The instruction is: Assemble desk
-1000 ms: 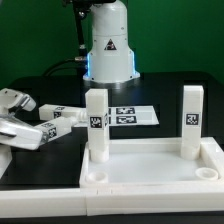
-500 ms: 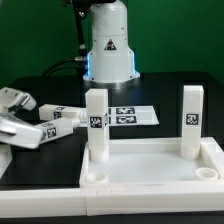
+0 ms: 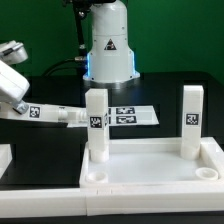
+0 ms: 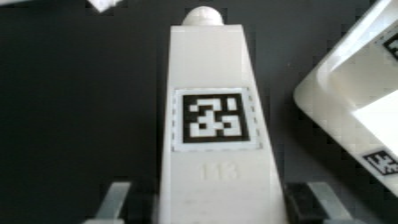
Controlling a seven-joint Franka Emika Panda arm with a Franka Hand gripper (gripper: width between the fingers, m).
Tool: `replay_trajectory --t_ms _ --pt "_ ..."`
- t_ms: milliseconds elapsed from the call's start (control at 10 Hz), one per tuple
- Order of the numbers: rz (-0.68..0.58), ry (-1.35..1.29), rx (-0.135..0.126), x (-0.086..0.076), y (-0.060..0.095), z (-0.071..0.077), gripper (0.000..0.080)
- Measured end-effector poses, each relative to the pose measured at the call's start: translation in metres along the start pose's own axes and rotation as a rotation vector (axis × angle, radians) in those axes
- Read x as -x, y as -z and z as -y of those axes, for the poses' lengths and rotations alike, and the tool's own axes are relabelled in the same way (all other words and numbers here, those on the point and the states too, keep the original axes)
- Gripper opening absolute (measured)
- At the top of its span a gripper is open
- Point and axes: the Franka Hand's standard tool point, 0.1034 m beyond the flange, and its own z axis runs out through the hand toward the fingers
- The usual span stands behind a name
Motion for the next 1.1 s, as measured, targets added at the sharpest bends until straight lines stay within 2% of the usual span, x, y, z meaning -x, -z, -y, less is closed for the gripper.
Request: replay_trajectory --t_ms 100,200,300,400,500,700,800,900,1000,1100 --pt "-0.069 0.006 0.005 -0.004 0.006 0.008 0.0284" --pt "-0.176 0.055 0.009 -0.008 0.029 0.039 0.0284" --pt "-0.258 0.114 0.032 0.0 0.053 0.075 0.0284" --pt "-0.356 0.153 0.063 0.005 0.067 0.106 0.0284" --pt "-0.431 0.194 0.069 0.009 0.067 0.123 0.0284" --pt "-0.564 0.199 0.061 0.003 0.066 0.121 0.0284" --pt "-0.65 0.214 0.061 0.003 0.068 0.129 0.0284" --pt "-0.722 0.255 0.101 0.013 0.064 0.151 0.0284" --pt "-0.824 0.296 0.098 0.028 0.056 0.188 0.0284" --pt "-0.888 0.356 0.093 0.047 0.037 0.221 0.0284"
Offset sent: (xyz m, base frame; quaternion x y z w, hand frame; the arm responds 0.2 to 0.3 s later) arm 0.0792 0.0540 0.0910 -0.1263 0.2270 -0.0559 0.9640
